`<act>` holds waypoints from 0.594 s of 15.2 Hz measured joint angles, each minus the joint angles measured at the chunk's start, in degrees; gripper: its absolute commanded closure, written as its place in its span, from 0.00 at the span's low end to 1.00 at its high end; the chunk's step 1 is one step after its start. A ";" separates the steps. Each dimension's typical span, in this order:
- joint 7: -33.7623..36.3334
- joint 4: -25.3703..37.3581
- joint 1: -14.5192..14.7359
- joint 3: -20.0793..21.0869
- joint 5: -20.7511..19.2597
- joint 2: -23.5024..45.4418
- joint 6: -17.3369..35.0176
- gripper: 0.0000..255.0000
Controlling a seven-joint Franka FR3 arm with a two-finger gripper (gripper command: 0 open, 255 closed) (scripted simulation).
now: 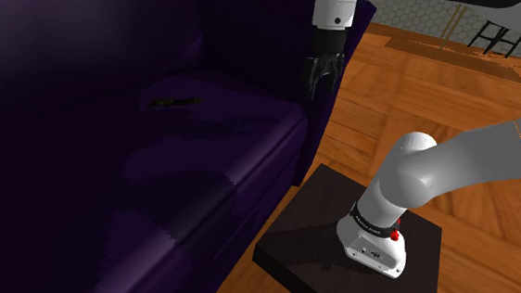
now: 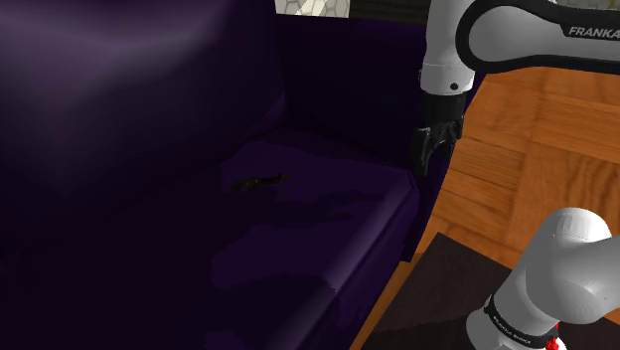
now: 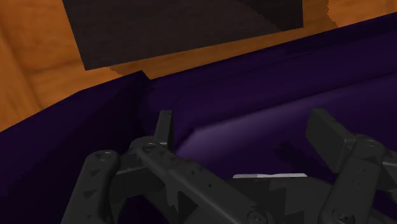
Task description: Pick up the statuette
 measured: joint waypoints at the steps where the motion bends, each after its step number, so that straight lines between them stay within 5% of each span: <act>1: 0.00 0.00 0.00 0.00 0.00 0.00 0.00 0.00; 9: -4.22 8.36 3.18 1.95 0.25 14.33 7.19 0.00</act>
